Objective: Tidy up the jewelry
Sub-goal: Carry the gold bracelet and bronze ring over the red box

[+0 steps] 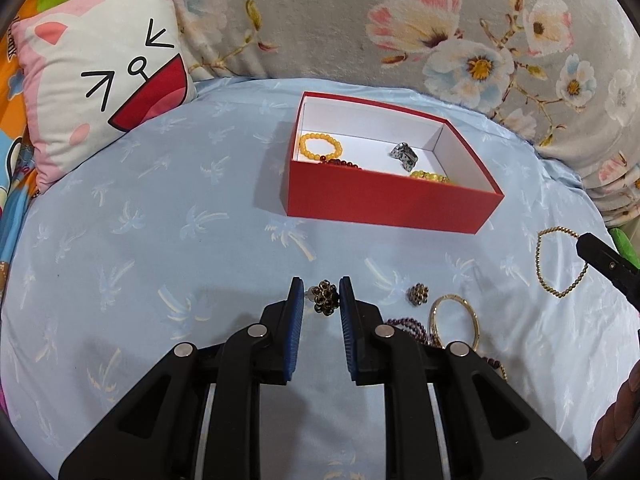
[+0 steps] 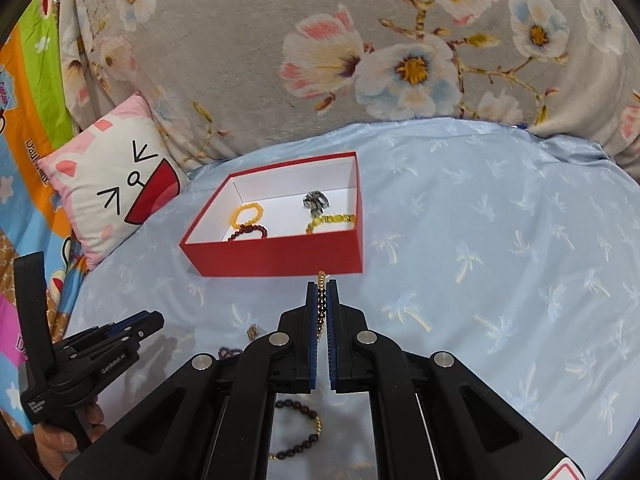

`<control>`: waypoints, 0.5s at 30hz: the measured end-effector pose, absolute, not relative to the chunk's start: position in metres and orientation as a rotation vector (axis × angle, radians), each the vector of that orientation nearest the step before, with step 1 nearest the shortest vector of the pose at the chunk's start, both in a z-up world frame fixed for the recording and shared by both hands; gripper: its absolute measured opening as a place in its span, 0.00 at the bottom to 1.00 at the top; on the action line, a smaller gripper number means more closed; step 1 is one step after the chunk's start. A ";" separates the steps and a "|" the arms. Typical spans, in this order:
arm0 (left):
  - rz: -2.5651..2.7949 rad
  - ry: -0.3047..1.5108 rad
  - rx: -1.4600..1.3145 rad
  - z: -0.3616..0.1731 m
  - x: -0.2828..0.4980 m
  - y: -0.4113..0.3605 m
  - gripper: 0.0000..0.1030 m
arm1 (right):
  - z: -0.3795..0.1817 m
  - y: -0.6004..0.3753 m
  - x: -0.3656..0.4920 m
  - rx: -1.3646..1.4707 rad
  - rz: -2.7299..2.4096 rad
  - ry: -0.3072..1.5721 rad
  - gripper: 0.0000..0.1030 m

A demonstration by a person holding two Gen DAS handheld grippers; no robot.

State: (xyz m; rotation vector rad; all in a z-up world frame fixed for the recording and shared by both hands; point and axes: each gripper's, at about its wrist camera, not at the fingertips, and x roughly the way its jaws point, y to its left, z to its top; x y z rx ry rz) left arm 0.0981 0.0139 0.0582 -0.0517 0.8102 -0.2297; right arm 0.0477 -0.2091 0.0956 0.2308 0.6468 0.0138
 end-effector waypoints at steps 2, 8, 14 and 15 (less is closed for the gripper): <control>-0.227 0.800 -0.047 0.064 0.105 0.011 0.17 | 0.098 -0.206 0.055 0.222 0.021 0.644 0.05; -0.237 0.755 -0.033 0.087 0.133 -0.002 0.17 | 0.108 -0.196 0.086 0.216 0.057 0.625 0.05; -0.248 0.713 -0.020 0.106 0.172 -0.022 0.17 | 0.119 -0.188 0.130 0.203 0.078 0.608 0.05; -0.250 0.707 -0.014 0.108 0.180 -0.027 0.17 | 0.119 -0.187 0.139 0.200 0.081 0.609 0.05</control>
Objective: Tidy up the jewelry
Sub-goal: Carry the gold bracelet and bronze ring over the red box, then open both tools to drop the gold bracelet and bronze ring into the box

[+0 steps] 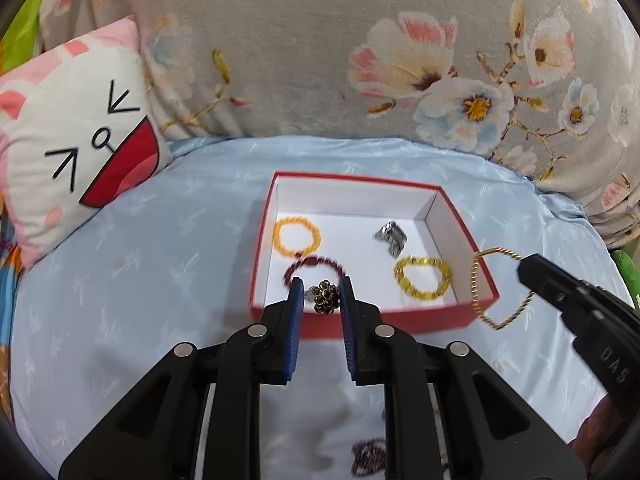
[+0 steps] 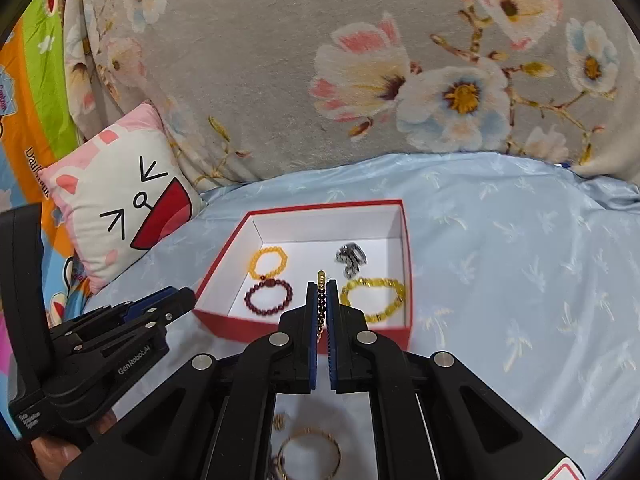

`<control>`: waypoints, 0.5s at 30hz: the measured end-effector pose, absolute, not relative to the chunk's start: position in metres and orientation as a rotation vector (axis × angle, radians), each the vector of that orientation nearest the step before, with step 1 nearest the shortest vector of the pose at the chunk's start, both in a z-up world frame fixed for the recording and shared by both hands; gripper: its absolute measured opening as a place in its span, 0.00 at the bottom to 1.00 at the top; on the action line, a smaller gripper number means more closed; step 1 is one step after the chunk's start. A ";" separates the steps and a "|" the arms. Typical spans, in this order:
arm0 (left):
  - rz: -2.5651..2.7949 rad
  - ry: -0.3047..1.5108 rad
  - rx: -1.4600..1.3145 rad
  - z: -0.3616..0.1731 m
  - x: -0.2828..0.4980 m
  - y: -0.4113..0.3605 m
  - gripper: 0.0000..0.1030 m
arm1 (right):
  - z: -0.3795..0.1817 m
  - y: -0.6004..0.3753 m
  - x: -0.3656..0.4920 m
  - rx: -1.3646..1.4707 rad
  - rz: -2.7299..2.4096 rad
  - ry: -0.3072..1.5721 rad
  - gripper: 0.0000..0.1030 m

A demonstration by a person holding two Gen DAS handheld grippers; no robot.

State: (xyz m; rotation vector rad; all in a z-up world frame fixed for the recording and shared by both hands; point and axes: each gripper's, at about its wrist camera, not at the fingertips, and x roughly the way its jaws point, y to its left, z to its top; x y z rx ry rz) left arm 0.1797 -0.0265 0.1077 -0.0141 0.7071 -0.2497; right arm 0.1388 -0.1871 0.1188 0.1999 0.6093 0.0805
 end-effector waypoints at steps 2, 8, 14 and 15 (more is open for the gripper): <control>-0.252 0.704 -0.006 0.109 0.192 -0.033 0.17 | 0.118 -0.185 0.154 0.196 0.083 0.616 0.05; -0.241 0.718 0.009 0.099 0.231 -0.050 0.17 | 0.108 -0.180 0.192 0.201 0.085 0.634 0.05; -0.226 0.749 0.027 0.079 0.257 -0.058 0.17 | 0.092 -0.181 0.219 0.204 0.074 0.662 0.05; -0.224 0.754 0.030 0.076 0.260 -0.059 0.17 | 0.090 -0.181 0.222 0.204 0.072 0.666 0.05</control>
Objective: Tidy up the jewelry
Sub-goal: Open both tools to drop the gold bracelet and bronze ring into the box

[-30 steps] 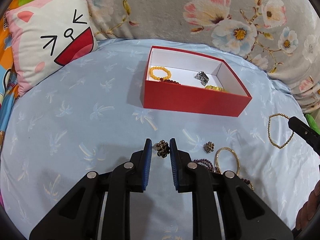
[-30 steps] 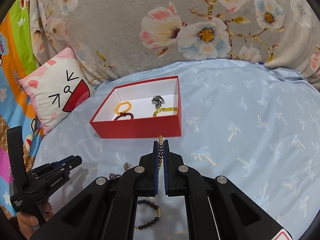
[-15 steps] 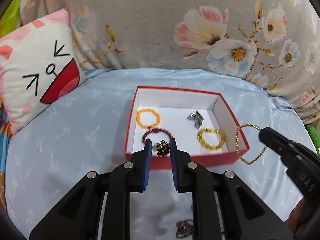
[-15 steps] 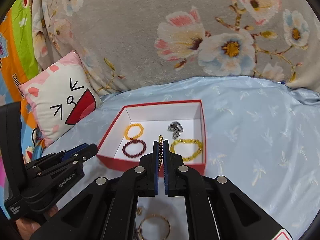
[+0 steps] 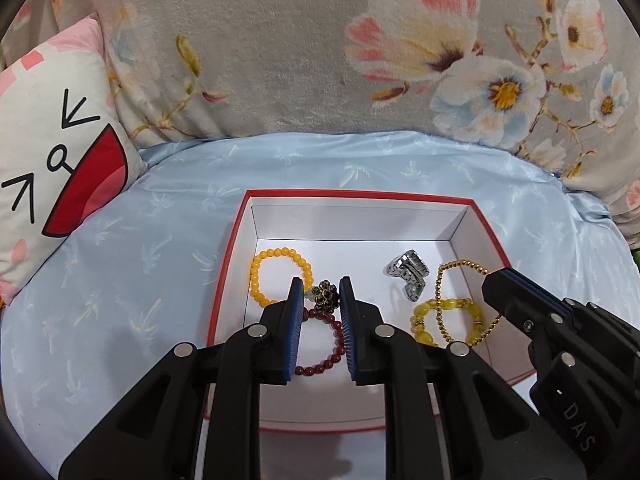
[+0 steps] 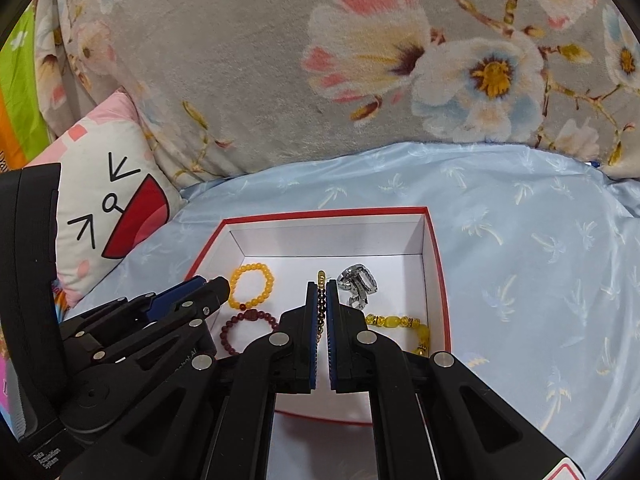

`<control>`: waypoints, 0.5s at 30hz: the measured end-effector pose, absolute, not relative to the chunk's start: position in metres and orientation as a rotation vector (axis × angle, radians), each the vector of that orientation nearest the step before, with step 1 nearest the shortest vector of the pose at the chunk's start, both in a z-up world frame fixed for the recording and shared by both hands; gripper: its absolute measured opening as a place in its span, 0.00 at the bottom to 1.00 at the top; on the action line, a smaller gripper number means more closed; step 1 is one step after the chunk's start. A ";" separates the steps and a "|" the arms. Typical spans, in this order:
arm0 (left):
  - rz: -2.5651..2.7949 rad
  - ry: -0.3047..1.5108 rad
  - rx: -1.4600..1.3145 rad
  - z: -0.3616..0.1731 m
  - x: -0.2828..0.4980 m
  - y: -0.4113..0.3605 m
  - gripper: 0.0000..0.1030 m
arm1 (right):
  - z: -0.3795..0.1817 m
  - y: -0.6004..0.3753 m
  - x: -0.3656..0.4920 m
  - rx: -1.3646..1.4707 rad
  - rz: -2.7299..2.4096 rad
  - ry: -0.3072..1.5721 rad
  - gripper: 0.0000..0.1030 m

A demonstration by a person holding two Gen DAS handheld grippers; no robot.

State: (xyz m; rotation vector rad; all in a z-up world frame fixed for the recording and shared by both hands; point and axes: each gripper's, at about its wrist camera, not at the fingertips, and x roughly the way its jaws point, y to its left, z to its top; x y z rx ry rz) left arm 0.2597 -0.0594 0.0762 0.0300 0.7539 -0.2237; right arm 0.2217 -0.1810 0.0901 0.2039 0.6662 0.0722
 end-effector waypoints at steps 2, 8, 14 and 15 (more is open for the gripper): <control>-0.223 0.763 0.031 0.071 0.264 -0.061 0.17 | 0.084 -0.182 0.227 0.204 0.069 0.679 0.05; -0.215 0.787 0.031 0.058 0.276 -0.064 0.17 | 0.071 -0.182 0.239 0.205 0.066 0.705 0.05; -0.202 0.795 0.040 0.051 0.284 -0.067 0.18 | 0.062 -0.181 0.250 0.201 0.065 0.740 0.06; -0.199 0.791 0.042 0.051 0.284 -0.067 0.18 | 0.063 -0.181 0.250 0.200 0.060 0.737 0.08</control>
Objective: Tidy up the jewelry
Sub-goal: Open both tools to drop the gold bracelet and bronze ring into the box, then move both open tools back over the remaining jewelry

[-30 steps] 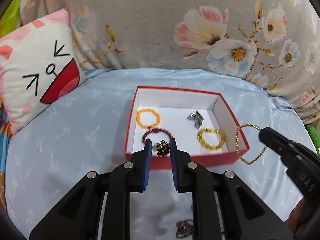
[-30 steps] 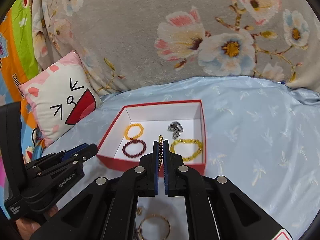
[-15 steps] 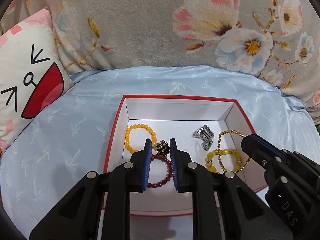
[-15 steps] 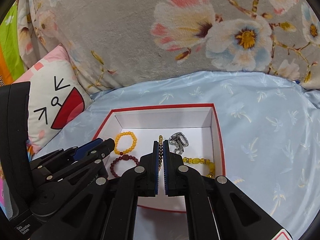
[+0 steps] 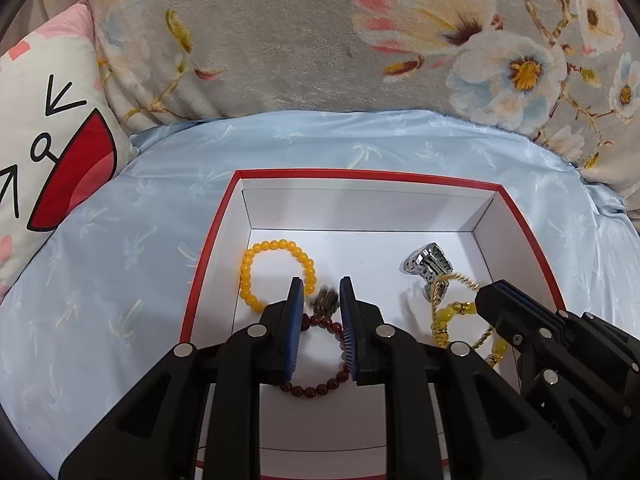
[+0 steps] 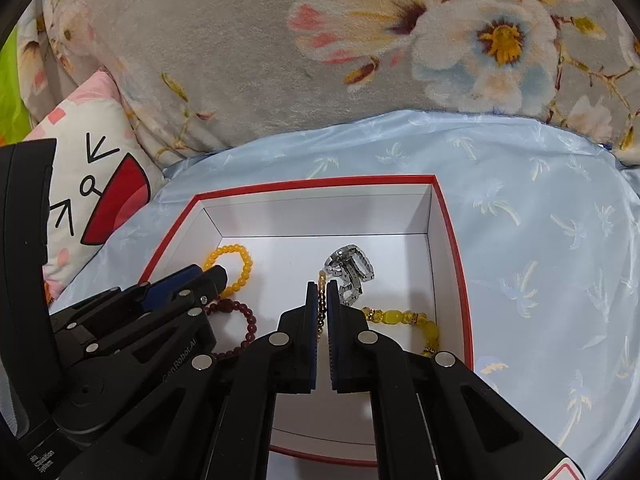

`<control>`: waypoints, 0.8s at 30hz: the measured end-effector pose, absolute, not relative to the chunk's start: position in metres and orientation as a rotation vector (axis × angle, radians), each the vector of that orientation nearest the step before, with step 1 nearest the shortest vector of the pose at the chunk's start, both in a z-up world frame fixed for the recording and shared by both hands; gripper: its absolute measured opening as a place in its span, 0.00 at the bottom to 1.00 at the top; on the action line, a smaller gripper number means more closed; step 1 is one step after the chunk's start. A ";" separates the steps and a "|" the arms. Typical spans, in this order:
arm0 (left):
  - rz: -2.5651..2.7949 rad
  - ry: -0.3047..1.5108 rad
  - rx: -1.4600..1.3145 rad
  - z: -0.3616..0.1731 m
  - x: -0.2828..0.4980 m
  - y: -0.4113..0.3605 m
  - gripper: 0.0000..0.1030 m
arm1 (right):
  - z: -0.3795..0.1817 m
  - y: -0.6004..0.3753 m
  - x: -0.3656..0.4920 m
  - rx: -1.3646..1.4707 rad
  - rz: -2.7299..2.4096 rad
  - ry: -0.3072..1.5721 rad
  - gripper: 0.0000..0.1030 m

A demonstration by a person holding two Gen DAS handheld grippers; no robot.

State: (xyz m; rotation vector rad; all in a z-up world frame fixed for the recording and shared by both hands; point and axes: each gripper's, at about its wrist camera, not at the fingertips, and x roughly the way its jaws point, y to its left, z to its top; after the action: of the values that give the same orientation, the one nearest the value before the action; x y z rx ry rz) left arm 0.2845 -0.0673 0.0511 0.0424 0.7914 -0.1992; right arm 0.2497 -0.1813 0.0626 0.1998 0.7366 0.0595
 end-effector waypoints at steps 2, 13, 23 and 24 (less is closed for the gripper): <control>-0.186 0.782 0.054 0.052 0.284 -0.068 0.33 | 0.064 -0.181 0.249 0.194 0.058 0.734 0.11; -0.170 0.750 0.055 0.065 0.271 -0.066 0.44 | 0.073 -0.182 0.233 0.200 0.047 0.719 0.19; -0.194 0.719 0.053 0.089 0.238 -0.065 0.44 | 0.095 -0.182 0.198 0.207 0.050 0.685 0.19; -0.197 0.718 0.053 0.091 0.233 -0.064 0.44 | 0.097 -0.182 0.193 0.207 0.052 0.683 0.19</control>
State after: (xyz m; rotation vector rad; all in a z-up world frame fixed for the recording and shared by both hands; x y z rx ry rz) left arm 0.2329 -0.0645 0.0914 0.0531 0.7177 -0.1967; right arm 0.1927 -0.1820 0.0974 0.2066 0.6827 0.0516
